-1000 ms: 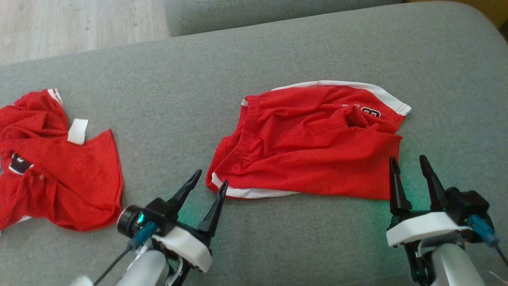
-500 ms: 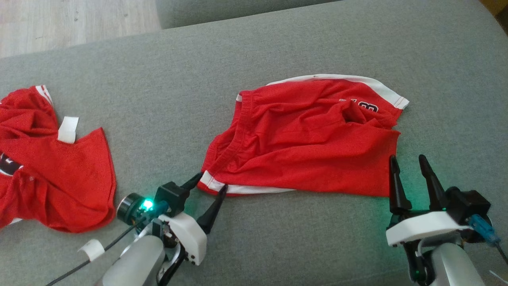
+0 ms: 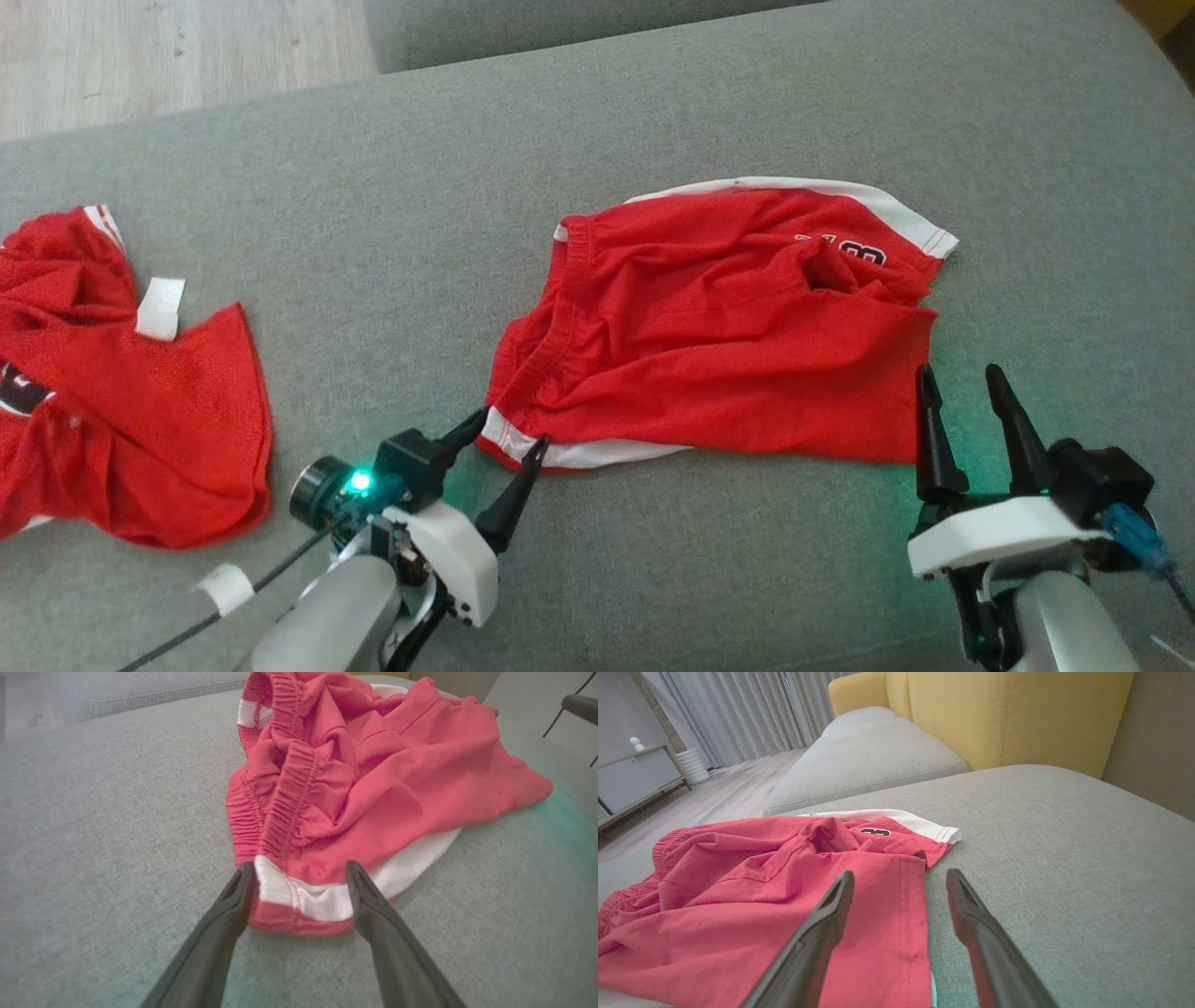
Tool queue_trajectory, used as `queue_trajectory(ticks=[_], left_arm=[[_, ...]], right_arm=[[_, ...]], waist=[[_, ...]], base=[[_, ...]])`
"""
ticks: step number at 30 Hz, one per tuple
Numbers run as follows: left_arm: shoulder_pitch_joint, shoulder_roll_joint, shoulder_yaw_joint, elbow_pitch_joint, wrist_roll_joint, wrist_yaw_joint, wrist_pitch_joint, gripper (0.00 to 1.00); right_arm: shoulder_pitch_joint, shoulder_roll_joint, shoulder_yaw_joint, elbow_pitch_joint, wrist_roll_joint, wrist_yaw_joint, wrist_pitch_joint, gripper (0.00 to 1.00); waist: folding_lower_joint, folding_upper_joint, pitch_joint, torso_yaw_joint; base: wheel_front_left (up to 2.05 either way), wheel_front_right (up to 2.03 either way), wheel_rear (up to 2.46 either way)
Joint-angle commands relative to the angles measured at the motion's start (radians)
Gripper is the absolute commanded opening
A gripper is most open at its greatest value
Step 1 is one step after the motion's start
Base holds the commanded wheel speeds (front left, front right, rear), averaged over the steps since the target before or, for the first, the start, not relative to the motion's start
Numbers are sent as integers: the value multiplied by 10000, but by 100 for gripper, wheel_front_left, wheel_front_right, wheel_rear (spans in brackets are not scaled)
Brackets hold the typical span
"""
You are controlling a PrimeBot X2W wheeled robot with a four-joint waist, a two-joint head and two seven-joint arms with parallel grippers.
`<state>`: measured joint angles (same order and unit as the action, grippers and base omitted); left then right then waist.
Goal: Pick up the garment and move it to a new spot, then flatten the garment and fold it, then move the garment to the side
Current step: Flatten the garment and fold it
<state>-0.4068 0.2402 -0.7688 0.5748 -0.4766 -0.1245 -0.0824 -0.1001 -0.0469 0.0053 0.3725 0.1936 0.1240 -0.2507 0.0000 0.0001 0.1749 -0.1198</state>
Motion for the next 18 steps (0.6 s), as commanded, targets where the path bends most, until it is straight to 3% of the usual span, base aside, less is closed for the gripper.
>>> queue_trajectory(ticks=[1,2,12,18], left_arm=[[-537,176,206,-298,-68,-39,-138,51],[-547,190,154,-341,-102,-43,-193,0],[-492,268,521,-914,-394,68,-1472,0],[-209,144,902,-1261,-300,324,-1751,0]], right_arm=[[-360,-34,277,-191,-19,67,-110,100],[-356,-34,289,-151,-34,67,-110,100],[-106,-46,397,327,-875,67,-110,100],[312,-550,863,799,-1350,67,215,100]], waist=[[0,-1,-15,-6],[0,-1,-26,-12],[0,-1,-194,-32],[0,-1,-372,-40]], base=[[0,0,0],[0,0,0],[0,0,0],[0,0,0]])
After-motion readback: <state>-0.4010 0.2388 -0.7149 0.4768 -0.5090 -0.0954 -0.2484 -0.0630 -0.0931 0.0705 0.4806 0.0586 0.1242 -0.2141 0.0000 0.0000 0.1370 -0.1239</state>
